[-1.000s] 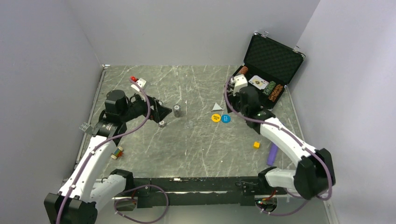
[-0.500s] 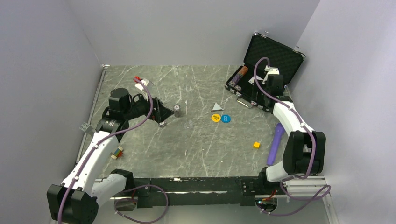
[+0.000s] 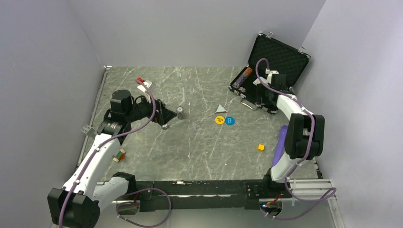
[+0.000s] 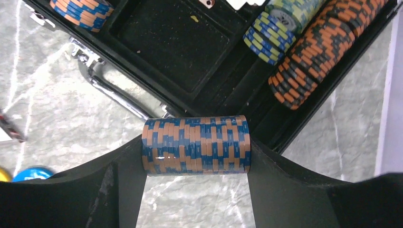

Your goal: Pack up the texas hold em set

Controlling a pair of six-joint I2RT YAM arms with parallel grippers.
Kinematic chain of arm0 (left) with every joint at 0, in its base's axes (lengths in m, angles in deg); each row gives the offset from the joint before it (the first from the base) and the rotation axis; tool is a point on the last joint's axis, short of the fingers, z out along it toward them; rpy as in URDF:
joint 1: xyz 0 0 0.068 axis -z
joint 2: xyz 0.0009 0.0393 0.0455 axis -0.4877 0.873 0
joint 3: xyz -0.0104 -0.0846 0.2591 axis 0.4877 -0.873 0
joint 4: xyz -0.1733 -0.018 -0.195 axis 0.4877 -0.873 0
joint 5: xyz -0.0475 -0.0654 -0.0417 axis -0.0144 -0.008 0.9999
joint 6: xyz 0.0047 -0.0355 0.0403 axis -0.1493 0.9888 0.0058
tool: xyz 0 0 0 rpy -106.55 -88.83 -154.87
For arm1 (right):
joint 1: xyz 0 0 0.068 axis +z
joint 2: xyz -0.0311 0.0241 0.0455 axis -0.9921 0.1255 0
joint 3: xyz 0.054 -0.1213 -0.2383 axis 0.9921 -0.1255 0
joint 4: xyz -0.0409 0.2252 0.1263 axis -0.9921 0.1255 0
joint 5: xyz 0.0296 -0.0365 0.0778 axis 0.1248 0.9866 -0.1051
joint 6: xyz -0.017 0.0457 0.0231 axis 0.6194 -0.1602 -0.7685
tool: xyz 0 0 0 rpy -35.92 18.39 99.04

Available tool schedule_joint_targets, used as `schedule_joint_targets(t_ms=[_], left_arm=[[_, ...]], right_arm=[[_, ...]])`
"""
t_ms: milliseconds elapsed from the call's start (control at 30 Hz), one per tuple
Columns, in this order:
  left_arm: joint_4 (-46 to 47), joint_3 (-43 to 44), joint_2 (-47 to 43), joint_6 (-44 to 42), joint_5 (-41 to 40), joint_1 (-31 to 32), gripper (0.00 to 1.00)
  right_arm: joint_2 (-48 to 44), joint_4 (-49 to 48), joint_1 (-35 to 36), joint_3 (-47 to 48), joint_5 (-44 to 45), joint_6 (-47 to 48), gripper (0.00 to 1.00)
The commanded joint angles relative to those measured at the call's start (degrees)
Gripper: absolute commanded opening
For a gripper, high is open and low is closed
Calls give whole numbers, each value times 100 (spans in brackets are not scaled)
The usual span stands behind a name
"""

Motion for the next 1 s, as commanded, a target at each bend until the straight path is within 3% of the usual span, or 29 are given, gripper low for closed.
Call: schedule_joint_targets(t_ms=[0,333,967], left_arm=[[100,37,34,-102,63,-25,99],[75,71,178,-139,92,-28,99],[72,82,312,-127,163,-25,99]], right_arm=[[342,-18,-87,899,-207,797,0],[1278,914,-188,2026,-548,1447,0],[1657,1580,-201,2465,-195,1892,0]])
